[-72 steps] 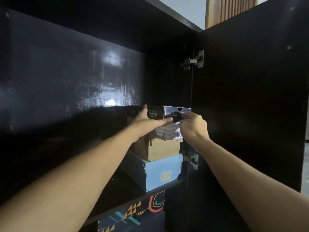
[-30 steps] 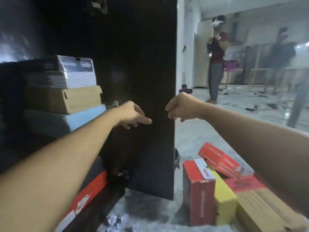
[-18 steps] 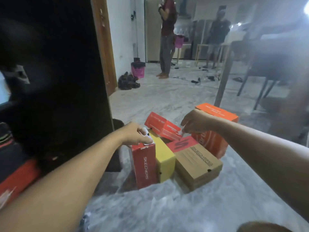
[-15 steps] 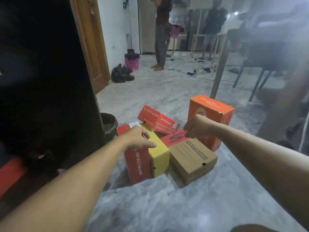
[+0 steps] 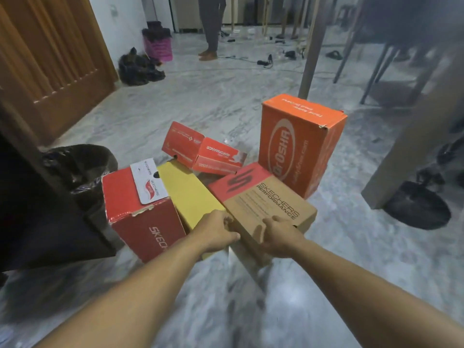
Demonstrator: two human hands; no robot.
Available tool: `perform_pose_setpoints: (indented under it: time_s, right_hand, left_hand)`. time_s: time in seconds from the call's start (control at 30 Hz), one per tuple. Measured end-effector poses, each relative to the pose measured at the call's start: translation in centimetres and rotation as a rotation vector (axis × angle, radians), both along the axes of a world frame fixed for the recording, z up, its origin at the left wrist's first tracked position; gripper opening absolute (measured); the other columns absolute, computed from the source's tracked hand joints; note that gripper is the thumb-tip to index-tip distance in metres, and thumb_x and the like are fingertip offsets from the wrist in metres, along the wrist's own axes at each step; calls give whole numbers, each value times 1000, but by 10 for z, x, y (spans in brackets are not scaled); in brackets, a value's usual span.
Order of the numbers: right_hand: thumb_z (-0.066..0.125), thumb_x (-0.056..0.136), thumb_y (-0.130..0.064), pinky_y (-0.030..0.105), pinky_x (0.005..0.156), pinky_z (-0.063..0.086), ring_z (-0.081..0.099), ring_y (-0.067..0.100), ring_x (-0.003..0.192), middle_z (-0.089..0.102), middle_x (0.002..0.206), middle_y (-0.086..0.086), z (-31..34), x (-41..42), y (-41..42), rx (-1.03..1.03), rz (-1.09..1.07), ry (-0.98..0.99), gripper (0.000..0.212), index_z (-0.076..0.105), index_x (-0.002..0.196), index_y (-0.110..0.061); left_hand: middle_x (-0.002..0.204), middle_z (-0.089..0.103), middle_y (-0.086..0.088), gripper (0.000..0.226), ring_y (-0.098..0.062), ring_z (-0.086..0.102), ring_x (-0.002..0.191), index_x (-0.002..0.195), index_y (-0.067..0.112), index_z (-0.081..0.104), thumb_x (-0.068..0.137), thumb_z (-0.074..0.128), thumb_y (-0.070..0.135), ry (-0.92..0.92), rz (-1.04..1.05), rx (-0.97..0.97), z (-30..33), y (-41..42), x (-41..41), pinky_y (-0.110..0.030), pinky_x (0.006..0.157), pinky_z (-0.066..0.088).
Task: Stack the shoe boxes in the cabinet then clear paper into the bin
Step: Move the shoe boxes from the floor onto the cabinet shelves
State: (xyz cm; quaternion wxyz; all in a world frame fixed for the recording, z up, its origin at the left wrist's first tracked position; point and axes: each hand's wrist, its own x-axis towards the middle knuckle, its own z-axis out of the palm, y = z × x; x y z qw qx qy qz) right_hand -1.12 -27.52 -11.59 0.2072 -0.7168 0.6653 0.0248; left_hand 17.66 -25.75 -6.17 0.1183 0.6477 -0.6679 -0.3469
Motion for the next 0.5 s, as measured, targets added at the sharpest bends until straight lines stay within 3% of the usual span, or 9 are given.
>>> perform_pose_setpoints:
  time_s: [0.07, 0.13, 0.2, 0.3, 0.37, 0.5]
  right_hand:
    - [63, 71, -65, 50, 99, 45, 43, 31, 123, 44, 130, 4, -17, -2, -2, 4, -2, 31, 77, 40, 133, -25]
    - [60, 72, -70, 51, 97, 45, 39, 30, 122, 42, 130, 3, -31, -4, 0, -25, -2, 65, 73, 40, 128, -27]
    - [52, 79, -63, 50, 91, 48, 39, 28, 120, 44, 127, 2, -41, -6, 2, -100, -8, 88, 57, 42, 122, -27]
    - [50, 82, -49, 48, 87, 50, 41, 26, 119, 46, 122, 0, -47, -16, 9, -153, -54, 94, 45, 46, 120, -26]
    - [62, 75, -45, 49, 86, 49, 39, 26, 122, 43, 123, -1, -47, -27, 16, -138, -102, 118, 53, 43, 120, -25]
    - [69, 66, -37, 54, 88, 47, 31, 25, 124, 33, 125, 2, -47, -60, 33, -116, -273, 125, 64, 34, 118, -21]
  left_hand:
    - [118, 62, -3, 40, -16, 57, 102, 121, 12, 63, 83, 71, 23, -16, 1, -18, -10, -9, -5, -28, 89, 46]
    - [127, 61, -2, 46, -18, 57, 113, 127, 12, 60, 83, 71, 23, -21, 1, -31, -17, -19, -10, -26, 94, 45]
    - [131, 59, -3, 52, -19, 55, 118, 131, 12, 58, 82, 71, 25, -32, 10, -48, -23, -28, -15, -25, 97, 43]
    - [118, 64, -4, 44, -20, 59, 109, 124, 11, 61, 83, 70, 22, -29, 22, -53, -29, -38, -24, -24, 87, 45]
    - [104, 66, -3, 37, -21, 62, 100, 119, 11, 63, 83, 70, 20, -26, 22, -60, -32, -42, -29, -24, 81, 45]
    - [118, 66, -7, 46, -23, 62, 104, 125, 10, 60, 82, 70, 21, -38, 36, -96, -41, -48, -39, -27, 86, 48]
